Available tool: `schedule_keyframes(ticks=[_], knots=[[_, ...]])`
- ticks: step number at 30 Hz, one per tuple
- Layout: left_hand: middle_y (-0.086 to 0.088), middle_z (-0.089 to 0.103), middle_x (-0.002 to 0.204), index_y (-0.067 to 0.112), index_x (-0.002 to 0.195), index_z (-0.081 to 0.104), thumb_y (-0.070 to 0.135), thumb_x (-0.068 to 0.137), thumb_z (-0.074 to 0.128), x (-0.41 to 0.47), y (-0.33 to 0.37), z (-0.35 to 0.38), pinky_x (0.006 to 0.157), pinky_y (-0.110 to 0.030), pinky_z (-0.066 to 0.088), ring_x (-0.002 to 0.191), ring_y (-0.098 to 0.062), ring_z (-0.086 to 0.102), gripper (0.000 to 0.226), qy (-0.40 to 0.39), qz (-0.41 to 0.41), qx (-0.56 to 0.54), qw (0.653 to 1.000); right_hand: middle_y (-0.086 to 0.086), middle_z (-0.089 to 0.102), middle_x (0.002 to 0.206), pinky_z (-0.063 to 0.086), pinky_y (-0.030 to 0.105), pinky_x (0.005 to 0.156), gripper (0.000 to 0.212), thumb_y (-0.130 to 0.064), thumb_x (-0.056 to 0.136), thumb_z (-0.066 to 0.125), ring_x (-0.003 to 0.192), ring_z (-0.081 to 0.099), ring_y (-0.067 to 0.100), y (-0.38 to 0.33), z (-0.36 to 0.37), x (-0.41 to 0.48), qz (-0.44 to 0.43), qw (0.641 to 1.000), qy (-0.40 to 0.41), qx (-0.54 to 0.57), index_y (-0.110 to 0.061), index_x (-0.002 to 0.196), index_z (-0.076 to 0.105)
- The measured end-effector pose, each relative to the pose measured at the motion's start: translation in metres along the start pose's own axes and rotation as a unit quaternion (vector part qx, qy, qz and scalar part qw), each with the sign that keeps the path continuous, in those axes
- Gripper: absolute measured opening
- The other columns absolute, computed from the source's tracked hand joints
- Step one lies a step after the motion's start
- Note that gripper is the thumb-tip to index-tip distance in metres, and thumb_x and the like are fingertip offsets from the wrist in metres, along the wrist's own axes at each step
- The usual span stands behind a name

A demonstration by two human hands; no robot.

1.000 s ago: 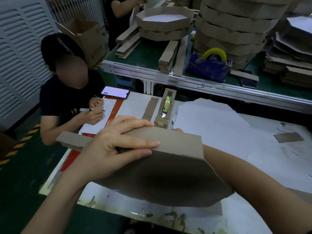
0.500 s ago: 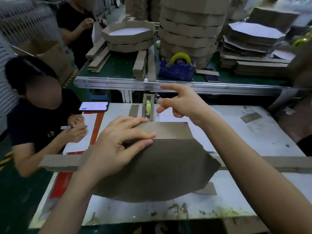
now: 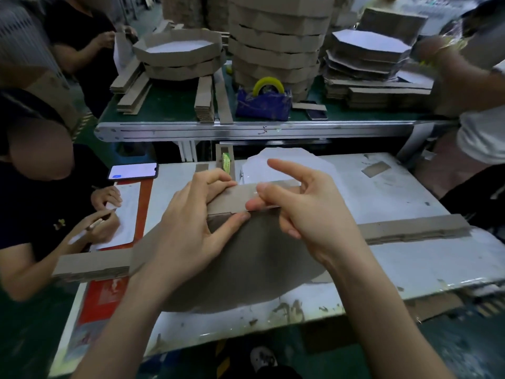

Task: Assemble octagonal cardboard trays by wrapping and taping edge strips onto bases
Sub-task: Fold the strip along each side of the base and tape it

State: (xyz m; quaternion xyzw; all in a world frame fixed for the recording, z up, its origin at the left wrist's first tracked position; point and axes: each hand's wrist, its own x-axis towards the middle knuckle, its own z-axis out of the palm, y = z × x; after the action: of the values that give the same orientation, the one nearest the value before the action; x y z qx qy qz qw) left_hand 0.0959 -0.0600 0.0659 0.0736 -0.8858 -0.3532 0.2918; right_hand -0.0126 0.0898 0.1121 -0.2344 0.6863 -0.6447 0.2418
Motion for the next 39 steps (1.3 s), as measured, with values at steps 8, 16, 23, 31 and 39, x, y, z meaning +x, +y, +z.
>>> schedule_keyframes(ticks=[8,16,23,31,39], knots=[[0.0,0.057,0.126,0.039,0.132,0.049,0.041,0.09,0.054,-0.006,0.004,-0.006,0.092,-0.039,0.045,0.116,-0.022,0.051,0.042,-0.033,0.029,0.068,0.997,0.025,0.072,0.081,0.031,0.019,0.036,0.051,-0.012,0.094,0.065,0.035,0.036,0.012,0.02,0.01,-0.022,0.034,0.998,0.04,0.036,-0.019,0.141,0.048],[-0.008,0.057,0.134,0.029,0.132,0.059,0.042,0.095,0.038,-0.004,0.006,-0.009,0.095,-0.048,0.044,0.118,-0.03,0.05,0.045,-0.065,0.07,0.162,0.982,0.009,0.076,0.077,0.029,0.018,0.034,0.048,-0.014,0.095,0.065,0.038,0.039,0.012,0.027,0.012,-0.028,0.014,0.999,0.032,0.035,-0.021,0.14,0.048],[-0.008,0.058,0.131,0.029,0.136,0.055,0.044,0.096,0.036,-0.001,0.004,-0.01,0.088,-0.048,0.049,0.115,-0.03,0.053,0.047,-0.08,0.08,0.191,0.975,0.008,0.077,0.085,0.034,0.018,0.035,0.057,-0.021,0.093,0.069,0.058,0.048,0.031,0.037,0.013,-0.034,-0.018,0.999,0.006,0.043,-0.039,0.142,0.044],[-0.006,0.057,0.133,0.043,0.134,0.052,0.042,0.097,0.037,0.002,0.002,-0.011,0.086,-0.042,0.047,0.112,-0.028,0.052,0.04,-0.095,0.094,0.192,0.972,0.003,0.078,0.081,0.035,0.018,0.035,0.063,-0.022,0.092,0.07,0.041,0.048,0.014,0.041,0.008,-0.026,-0.042,0.999,-0.002,0.013,-0.044,0.144,0.041],[-0.006,0.058,0.133,0.045,0.132,0.049,0.041,0.096,0.038,0.005,0.002,-0.011,0.089,-0.043,0.046,0.113,-0.027,0.052,0.038,-0.098,0.099,0.17,0.976,0.002,0.067,0.052,0.043,0.012,0.052,0.051,-0.026,0.088,0.074,0.042,0.056,0.005,0.051,0.005,-0.025,-0.088,0.992,0.042,-0.085,-0.045,0.132,0.055]])
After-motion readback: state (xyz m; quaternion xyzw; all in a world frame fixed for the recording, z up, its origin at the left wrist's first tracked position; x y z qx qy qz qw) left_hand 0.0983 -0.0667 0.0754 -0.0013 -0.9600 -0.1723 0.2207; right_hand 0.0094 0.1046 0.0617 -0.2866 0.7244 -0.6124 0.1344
